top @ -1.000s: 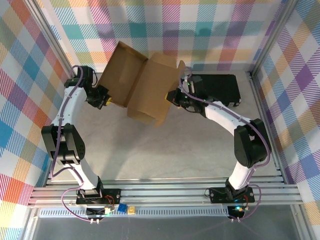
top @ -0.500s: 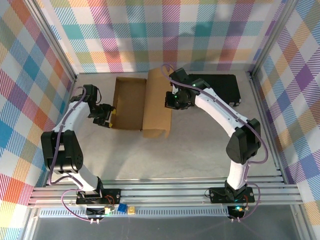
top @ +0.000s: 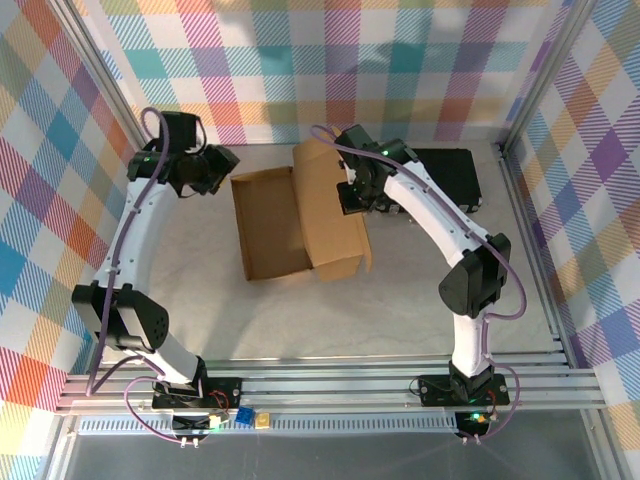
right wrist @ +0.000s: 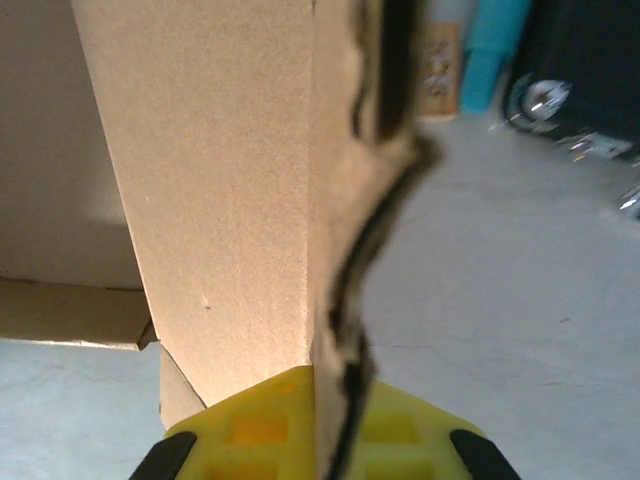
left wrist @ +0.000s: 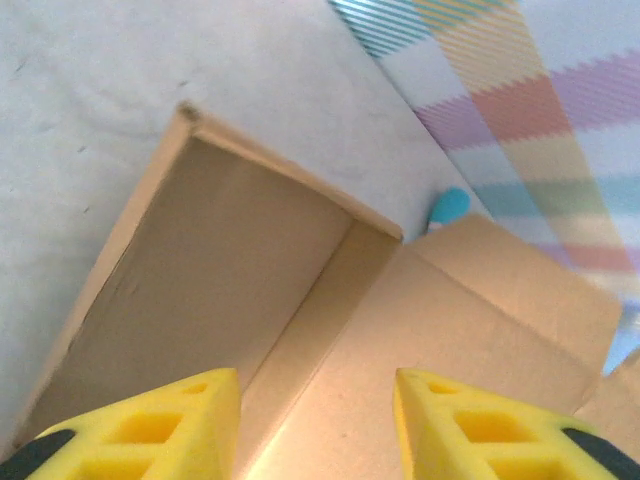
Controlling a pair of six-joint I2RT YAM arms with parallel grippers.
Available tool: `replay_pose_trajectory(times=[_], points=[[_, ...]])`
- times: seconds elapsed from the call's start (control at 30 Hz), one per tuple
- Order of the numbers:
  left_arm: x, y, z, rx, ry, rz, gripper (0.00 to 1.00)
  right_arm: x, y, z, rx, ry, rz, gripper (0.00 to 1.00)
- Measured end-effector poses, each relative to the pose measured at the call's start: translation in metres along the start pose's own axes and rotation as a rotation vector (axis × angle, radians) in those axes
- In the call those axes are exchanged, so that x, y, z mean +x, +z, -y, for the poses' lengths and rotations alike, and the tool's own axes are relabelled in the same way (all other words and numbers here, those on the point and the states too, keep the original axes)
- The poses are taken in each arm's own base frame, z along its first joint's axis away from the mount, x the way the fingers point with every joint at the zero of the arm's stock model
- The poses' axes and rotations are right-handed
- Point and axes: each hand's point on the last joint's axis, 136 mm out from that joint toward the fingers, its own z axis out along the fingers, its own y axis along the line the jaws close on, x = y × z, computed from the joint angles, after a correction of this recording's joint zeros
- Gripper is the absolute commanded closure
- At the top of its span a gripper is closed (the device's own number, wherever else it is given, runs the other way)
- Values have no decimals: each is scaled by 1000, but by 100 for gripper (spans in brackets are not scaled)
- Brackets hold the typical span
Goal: Fold the paper box
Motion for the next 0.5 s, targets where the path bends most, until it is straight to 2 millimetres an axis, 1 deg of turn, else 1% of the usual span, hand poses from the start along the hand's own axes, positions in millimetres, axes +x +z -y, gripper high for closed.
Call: replay_pose_trajectory(times=[0.07, 0.13, 0.2, 0.27, 0.33, 0.4, 0.5], points=[[6, 7, 9, 20, 98, -9, 60, -7, -9, 6, 48, -66, 32, 100], [10, 16, 16, 38, 183, -16, 60, -19, -21, 12, 108, -137, 84, 100], [10, 24, 22, 59, 262, -10, 60, -31, -36, 13, 176, -229, 141, 100], [5, 27, 27, 80, 334, 14, 59, -39, -45, 10, 229, -320, 182, 100], [1, 29, 32, 101, 412, 42, 57, -43, -48, 6, 266, -399, 201, 100], [-3, 31, 36, 124, 500, 80, 52, -47, -49, 2, 300, -480, 211, 100], [0, 32, 33, 145, 626, 124, 48, -52, -45, 0, 335, -569, 221, 100]])
